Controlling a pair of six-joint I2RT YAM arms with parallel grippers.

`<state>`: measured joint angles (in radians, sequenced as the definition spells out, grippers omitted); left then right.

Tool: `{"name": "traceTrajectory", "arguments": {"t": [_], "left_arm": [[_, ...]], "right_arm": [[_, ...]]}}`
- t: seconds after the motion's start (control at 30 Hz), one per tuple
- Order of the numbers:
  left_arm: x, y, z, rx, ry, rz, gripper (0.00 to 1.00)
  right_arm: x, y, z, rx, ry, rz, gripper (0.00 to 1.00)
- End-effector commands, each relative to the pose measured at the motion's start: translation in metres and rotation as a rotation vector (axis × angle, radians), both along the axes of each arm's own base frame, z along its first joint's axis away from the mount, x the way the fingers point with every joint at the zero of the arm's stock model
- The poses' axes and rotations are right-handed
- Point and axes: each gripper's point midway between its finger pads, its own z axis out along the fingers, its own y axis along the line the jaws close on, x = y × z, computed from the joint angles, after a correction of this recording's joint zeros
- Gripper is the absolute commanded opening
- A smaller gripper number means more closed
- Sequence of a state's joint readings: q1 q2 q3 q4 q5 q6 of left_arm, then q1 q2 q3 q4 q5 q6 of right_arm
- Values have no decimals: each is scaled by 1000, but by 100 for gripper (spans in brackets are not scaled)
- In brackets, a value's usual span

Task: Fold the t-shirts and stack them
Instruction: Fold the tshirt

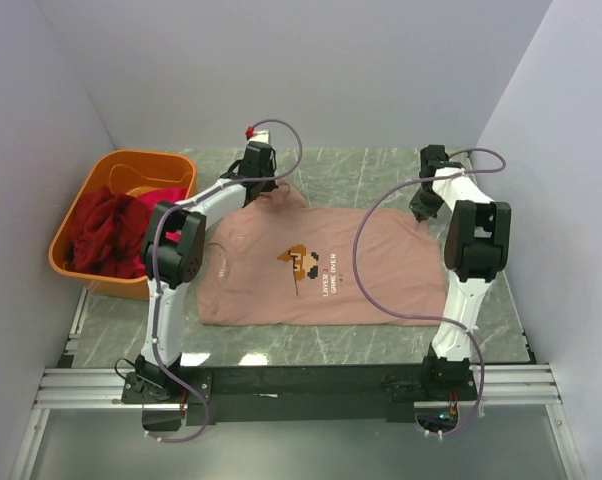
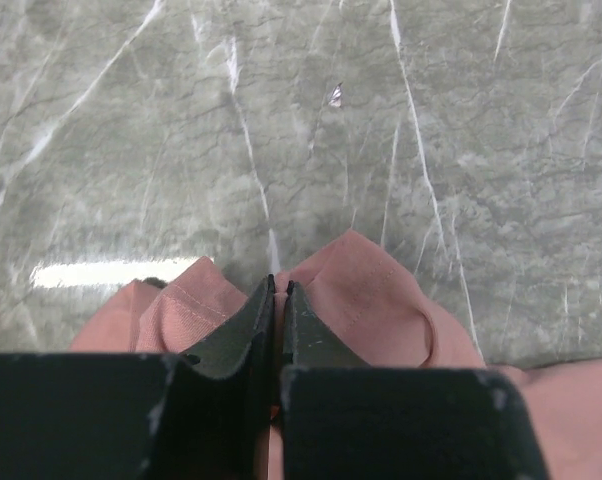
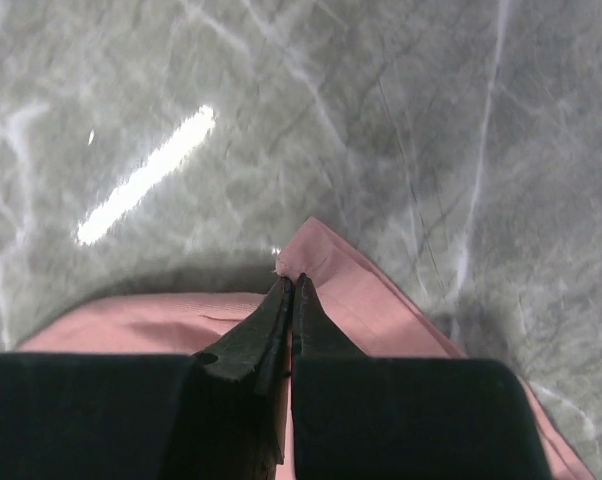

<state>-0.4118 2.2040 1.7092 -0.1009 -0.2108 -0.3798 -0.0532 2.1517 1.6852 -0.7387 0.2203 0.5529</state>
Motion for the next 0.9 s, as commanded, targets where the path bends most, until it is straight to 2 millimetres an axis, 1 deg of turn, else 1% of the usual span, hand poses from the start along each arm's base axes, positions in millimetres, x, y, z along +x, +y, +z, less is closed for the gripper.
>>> {"name": "traceTrajectory", "arguments": {"t": [0.0, 0.03, 0.07, 0.1, 0.13, 0.17, 0.2, 0.23, 0.27, 0.3, 0.33, 0.37, 0.4, 0.43, 0.47, 0.5, 0.53, 0.63, 0.67, 0.7, 0.77, 0.8, 0.83, 0.87], "left_arm": [[-1, 3, 43, -54, -91, 41, 0], [-7, 4, 37, -59, -73, 43, 0], [-10, 4, 44, -70, -82, 45, 0], [-18, 5, 35, -65, -62, 47, 0], [-22, 6, 35, -75, -60, 59, 0], [-27, 7, 45, -85, -74, 63, 0], [-31, 8, 46, -88, -74, 74, 0], [-42, 8, 37, -91, -45, 85, 0], [-48, 8, 46, -100, -50, 91, 1], [-56, 10, 41, -97, -32, 100, 0], [-62, 9, 41, -93, -28, 123, 0], [-69, 13, 46, -83, -27, 143, 0], [-77, 15, 42, -67, -13, 158, 0], [-80, 19, 45, -59, -17, 185, 0], [-87, 24, 47, -49, -5, 195, 0], [-93, 25, 45, -41, 3, 201, 0], [-97, 28, 53, -46, -8, 217, 0], [-115, 28, 44, -43, 20, 211, 0], [-120, 28, 48, -52, 17, 207, 0], [-128, 26, 42, -45, 32, 195, 0], [-135, 27, 42, -55, 39, 200, 0], [-142, 26, 37, -45, 52, 198, 0], [-147, 29, 35, -40, 61, 209, 0], [-151, 30, 38, -39, 59, 215, 0]], "right_arm": [[10, 6, 40, -4, -127, 30, 0], [3, 7, 37, -2, -117, 32, 0], [1, 8, 47, -2, -142, 31, 0], [-5, 9, 43, -1, -140, 29, 0], [-7, 10, 46, 5, -148, 30, 0], [-9, 10, 53, 4, -166, 31, 0], [-11, 11, 55, 4, -172, 31, 0], [-16, 12, 52, 6, -164, 33, 0], [-18, 12, 57, 4, -176, 31, 0], [-19, 11, 59, 5, -185, 27, 0], [-24, 12, 56, 7, -179, 29, 0], [-26, 13, 60, 12, -189, 31, 0], [-27, 13, 60, 12, -193, 31, 0], [-32, 13, 57, 14, -186, 29, 0], [-33, 13, 59, 14, -190, 29, 0], [-37, 14, 56, 14, -182, 32, 0], [-39, 14, 59, 14, -193, 31, 0], [-46, 15, 57, 20, -191, 29, 0], [-48, 16, 62, 22, -202, 30, 0], [-51, 16, 61, 23, -202, 31, 0], [-56, 16, 66, 20, -216, 30, 0], [-60, 15, 63, 18, -207, 32, 0], [-62, 15, 67, 11, -215, 34, 0], [-65, 14, 68, 8, -212, 32, 0]]}}
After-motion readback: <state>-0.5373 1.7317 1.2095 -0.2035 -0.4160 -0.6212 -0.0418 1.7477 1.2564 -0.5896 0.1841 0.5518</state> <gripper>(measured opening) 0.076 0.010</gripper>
